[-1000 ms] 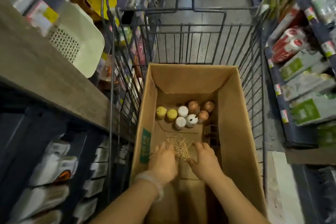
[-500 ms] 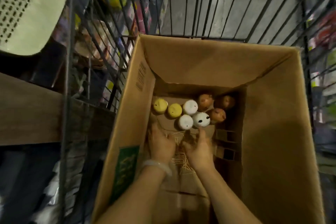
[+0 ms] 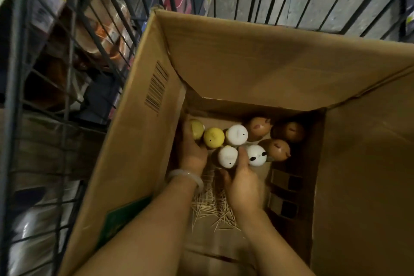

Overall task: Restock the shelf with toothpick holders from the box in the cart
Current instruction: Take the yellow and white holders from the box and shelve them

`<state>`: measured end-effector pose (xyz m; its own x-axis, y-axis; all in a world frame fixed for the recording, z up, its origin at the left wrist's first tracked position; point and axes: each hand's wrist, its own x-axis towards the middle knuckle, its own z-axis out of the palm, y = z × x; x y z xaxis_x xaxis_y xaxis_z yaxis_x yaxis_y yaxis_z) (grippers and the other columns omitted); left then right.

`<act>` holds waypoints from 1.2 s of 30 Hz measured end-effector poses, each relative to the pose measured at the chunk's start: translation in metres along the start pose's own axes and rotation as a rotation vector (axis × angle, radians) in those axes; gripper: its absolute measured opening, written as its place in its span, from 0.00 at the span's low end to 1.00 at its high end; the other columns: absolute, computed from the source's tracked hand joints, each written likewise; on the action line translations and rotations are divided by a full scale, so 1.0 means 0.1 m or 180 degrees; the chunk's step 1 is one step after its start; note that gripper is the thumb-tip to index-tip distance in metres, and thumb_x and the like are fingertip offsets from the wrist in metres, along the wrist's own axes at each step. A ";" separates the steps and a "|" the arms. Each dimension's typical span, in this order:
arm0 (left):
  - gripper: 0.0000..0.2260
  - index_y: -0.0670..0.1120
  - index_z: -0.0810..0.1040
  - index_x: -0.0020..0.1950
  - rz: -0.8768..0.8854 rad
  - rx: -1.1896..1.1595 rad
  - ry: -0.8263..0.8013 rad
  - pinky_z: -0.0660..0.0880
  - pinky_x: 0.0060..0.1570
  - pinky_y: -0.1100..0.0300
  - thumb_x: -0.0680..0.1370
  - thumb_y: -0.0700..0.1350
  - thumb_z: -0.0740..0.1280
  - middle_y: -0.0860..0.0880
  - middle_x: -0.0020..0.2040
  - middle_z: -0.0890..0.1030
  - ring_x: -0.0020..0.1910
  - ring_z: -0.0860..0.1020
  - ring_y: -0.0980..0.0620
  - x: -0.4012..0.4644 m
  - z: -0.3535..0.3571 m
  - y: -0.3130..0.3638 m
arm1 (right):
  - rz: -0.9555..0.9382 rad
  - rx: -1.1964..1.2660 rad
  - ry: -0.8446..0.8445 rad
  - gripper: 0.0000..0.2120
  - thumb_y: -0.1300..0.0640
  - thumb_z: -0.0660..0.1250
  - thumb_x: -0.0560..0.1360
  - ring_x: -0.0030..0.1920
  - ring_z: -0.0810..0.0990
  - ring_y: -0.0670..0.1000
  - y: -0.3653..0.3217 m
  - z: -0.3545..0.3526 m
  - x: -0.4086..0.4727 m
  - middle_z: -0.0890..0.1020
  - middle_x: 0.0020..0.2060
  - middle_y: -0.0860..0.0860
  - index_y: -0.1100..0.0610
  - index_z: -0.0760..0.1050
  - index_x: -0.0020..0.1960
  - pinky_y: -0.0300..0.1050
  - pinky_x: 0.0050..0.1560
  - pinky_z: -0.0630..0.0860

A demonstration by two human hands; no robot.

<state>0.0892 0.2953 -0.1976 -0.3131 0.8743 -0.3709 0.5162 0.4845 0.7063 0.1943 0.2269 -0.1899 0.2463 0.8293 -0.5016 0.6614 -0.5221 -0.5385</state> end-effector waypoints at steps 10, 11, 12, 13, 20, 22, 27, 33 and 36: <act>0.23 0.38 0.71 0.64 -0.0052 0.0053 0.0516 0.72 0.55 0.50 0.71 0.38 0.72 0.37 0.56 0.78 0.56 0.77 0.38 -0.36 0.02 -0.29 | -0.0046 0.0183 0.0081 0.27 0.49 0.65 0.74 0.46 0.80 0.64 0.03 0.18 0.04 0.82 0.47 0.57 0.50 0.59 0.70 0.51 0.40 0.75; 0.23 0.38 0.72 0.64 -0.0185 0.0033 0.0595 0.71 0.55 0.51 0.70 0.37 0.72 0.36 0.57 0.78 0.57 0.76 0.37 -0.45 0.00 -0.33 | -0.0027 0.0220 0.0067 0.26 0.49 0.66 0.73 0.47 0.80 0.64 0.05 0.19 0.01 0.82 0.48 0.57 0.50 0.62 0.68 0.51 0.41 0.75; 0.24 0.37 0.72 0.64 -0.0313 0.0024 0.0627 0.69 0.55 0.53 0.69 0.36 0.73 0.35 0.58 0.77 0.58 0.75 0.37 -0.54 -0.01 -0.35 | -0.0041 0.0263 0.0054 0.25 0.50 0.67 0.72 0.49 0.80 0.63 0.07 0.21 -0.03 0.81 0.50 0.57 0.51 0.64 0.67 0.52 0.42 0.76; 0.25 0.37 0.72 0.64 -0.0401 0.0015 0.0620 0.68 0.55 0.55 0.68 0.34 0.73 0.35 0.59 0.75 0.59 0.73 0.37 -0.62 -0.03 -0.38 | -0.0097 0.0296 0.0075 0.25 0.50 0.68 0.72 0.50 0.79 0.63 0.09 0.23 -0.07 0.80 0.52 0.56 0.52 0.65 0.66 0.51 0.42 0.76; 0.29 0.39 0.72 0.63 -0.0706 -0.0455 0.0661 0.71 0.61 0.48 0.65 0.37 0.78 0.40 0.60 0.77 0.60 0.75 0.41 -0.60 0.00 -0.49 | -0.0427 0.0536 0.0356 0.23 0.49 0.67 0.67 0.53 0.75 0.59 0.15 0.33 -0.04 0.77 0.52 0.55 0.57 0.72 0.58 0.50 0.45 0.73; 0.26 0.39 0.74 0.60 -0.0772 -0.0558 0.0642 0.73 0.58 0.51 0.64 0.37 0.78 0.40 0.57 0.79 0.57 0.77 0.42 -0.57 0.01 -0.46 | -0.0402 0.0726 0.0380 0.20 0.52 0.70 0.68 0.53 0.76 0.58 0.14 0.35 -0.02 0.79 0.51 0.55 0.58 0.73 0.57 0.48 0.47 0.73; 0.25 0.41 0.74 0.59 -0.0951 -0.0705 0.0477 0.70 0.52 0.58 0.64 0.37 0.77 0.45 0.52 0.78 0.54 0.77 0.45 -0.71 -0.06 -0.36 | 0.0123 0.1587 0.0308 0.21 0.59 0.77 0.64 0.48 0.79 0.50 0.04 0.27 -0.18 0.80 0.44 0.48 0.49 0.69 0.50 0.44 0.47 0.74; 0.27 0.48 0.71 0.58 -0.0969 -0.0742 0.0169 0.71 0.53 0.58 0.64 0.37 0.77 0.49 0.51 0.76 0.51 0.75 0.49 -1.16 -0.29 -0.16 | 0.0941 0.2119 0.0406 0.23 0.63 0.77 0.63 0.38 0.75 0.45 -0.05 -0.07 -0.58 0.74 0.39 0.45 0.57 0.67 0.50 0.35 0.35 0.68; 0.28 0.54 0.68 0.55 -0.0910 -0.0780 -0.0079 0.75 0.55 0.53 0.63 0.38 0.78 0.51 0.50 0.76 0.51 0.77 0.48 -1.35 -0.44 -0.06 | 0.0909 0.2239 0.0420 0.21 0.66 0.76 0.64 0.39 0.75 0.45 -0.09 -0.23 -0.81 0.75 0.39 0.46 0.54 0.68 0.49 0.37 0.36 0.70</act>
<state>0.0929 0.1727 -0.1250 -0.3960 0.7067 -0.5864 0.2038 0.6903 0.6943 0.1844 0.1691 -0.1288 0.4512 0.6373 -0.6247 -0.0358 -0.6865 -0.7263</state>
